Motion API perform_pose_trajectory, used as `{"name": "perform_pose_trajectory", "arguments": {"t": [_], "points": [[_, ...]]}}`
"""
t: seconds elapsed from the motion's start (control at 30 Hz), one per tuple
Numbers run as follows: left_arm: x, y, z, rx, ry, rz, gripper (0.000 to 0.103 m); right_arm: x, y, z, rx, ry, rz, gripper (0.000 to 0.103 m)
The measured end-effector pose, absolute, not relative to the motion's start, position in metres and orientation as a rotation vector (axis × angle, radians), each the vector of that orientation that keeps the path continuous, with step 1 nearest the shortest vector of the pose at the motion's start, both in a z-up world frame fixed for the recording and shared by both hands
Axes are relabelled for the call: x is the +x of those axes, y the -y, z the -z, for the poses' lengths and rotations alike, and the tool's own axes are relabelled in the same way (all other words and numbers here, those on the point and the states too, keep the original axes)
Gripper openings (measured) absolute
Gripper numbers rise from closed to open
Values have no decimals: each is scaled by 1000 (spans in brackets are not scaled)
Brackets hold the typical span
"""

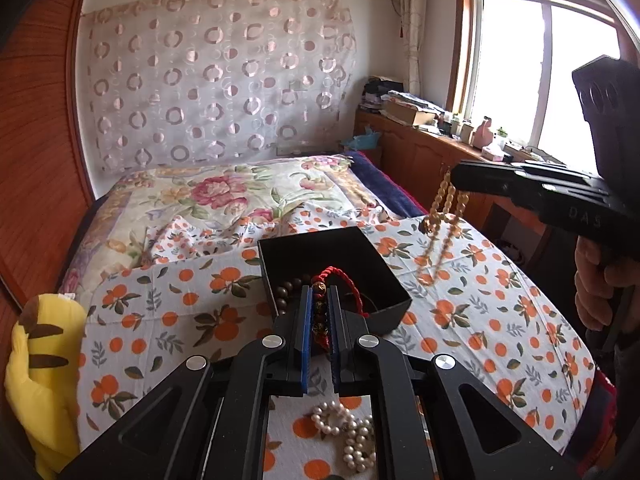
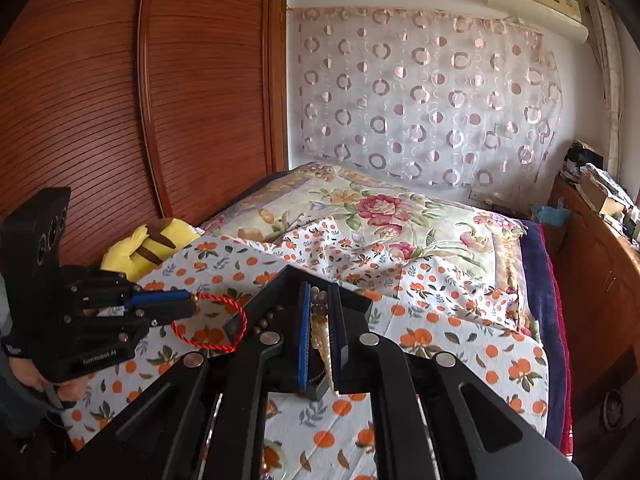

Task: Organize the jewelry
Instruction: 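Carry the red cord bracelet and pearl strand over the black box with both grippers, then open both grippers inside the box and withdraw them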

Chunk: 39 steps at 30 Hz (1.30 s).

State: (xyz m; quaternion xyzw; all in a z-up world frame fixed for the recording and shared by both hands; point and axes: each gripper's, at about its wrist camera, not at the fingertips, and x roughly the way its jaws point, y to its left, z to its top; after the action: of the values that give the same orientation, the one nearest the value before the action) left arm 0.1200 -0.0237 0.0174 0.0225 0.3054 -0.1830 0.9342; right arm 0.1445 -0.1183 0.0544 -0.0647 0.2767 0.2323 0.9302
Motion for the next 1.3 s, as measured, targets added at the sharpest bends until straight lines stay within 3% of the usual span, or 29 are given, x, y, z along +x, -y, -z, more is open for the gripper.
{"name": "perform_pose_trajectory", "arguments": {"t": [0.4, 0.5, 1.3], "points": [[149, 27, -13, 61, -648, 356, 6, 185, 106, -36, -93, -665, -474, 13], [153, 28, -10, 60, -655, 356, 6, 186, 108, -27, -95, -674, -454, 37], [177, 50, 1, 79, -699, 353, 9, 138, 145, 14, -140, -689, -396, 37]]}}
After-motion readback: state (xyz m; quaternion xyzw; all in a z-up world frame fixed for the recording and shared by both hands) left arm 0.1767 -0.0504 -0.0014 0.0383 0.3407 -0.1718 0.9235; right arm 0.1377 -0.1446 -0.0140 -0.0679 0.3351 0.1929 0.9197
